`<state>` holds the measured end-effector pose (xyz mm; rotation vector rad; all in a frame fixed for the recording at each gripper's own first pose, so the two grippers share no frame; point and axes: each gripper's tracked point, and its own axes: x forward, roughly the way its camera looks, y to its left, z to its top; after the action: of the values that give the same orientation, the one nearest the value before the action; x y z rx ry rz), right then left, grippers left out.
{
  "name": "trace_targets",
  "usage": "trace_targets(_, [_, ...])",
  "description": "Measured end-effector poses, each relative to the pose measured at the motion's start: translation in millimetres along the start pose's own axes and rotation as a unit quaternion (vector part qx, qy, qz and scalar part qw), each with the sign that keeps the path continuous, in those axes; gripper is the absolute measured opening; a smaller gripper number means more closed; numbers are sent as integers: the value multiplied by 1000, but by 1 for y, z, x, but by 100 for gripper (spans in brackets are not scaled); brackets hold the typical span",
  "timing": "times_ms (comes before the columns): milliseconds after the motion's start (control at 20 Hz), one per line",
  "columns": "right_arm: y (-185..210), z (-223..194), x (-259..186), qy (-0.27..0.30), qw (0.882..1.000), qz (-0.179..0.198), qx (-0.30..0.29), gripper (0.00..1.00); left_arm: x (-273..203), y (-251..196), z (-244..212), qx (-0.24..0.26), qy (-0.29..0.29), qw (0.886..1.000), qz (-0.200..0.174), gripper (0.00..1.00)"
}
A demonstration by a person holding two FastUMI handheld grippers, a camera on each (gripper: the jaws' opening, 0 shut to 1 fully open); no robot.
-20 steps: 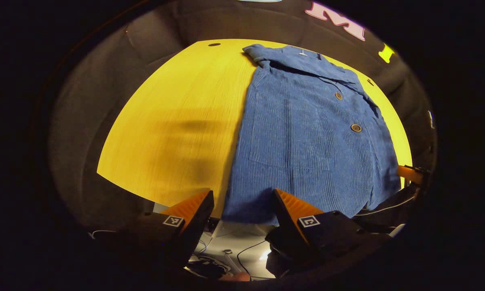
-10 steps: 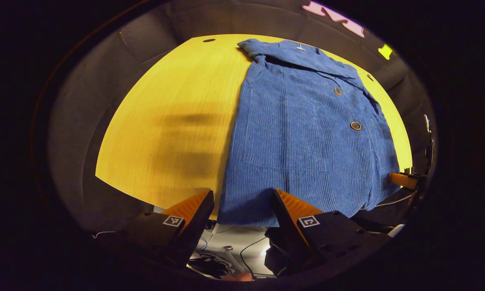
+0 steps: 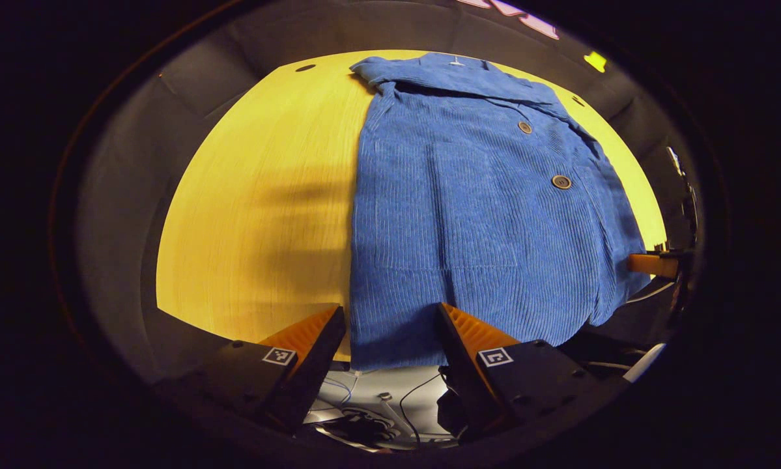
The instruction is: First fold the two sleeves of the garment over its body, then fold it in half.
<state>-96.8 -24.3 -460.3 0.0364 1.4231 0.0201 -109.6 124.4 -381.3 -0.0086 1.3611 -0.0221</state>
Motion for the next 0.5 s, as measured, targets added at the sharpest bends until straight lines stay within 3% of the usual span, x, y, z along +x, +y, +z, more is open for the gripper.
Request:
trace_targets(50, [2, 0, 0, -1, 1000, 0, 6, 95, 1, 0, 0, 1, 0, 1000, -1, 84])
trace_targets(100, [4, 0, -1, -1, 1000, 0, 8, 79, 1, -1, -1, 2, 5, 1000, -1, 83])
trace_targets(150, [7, 2, -1, -3, 1000, 4, 2, 83, 2, -2, 1, 5, 8, 1000, -1, 81])
trace_targets(200, [10, 2, 2, -12, 1000, 8, 8, 71, -2, -4, 1, 10, 14, 1000, -4, 75])
trace_targets(250, [13, 1, 0, -14, 1000, 12, 16, 40, 0, -4, 0, 16, 21, 1000, -6, 74])
trace_targets(300, [19, 2, 0, -19, 999, 19, 23, 39, 0, -6, 2, 23, 21, 999, -8, 69])
trace_targets(350, [19, 1, 1, -20, 999, 16, 23, 10, 0, -9, 6, 23, 17, 1000, -10, 65])
trace_targets(500, [21, 3, -3, -14, 999, 27, 17, 14, -1, -11, 10, 13, 11, 1000, -15, 4])
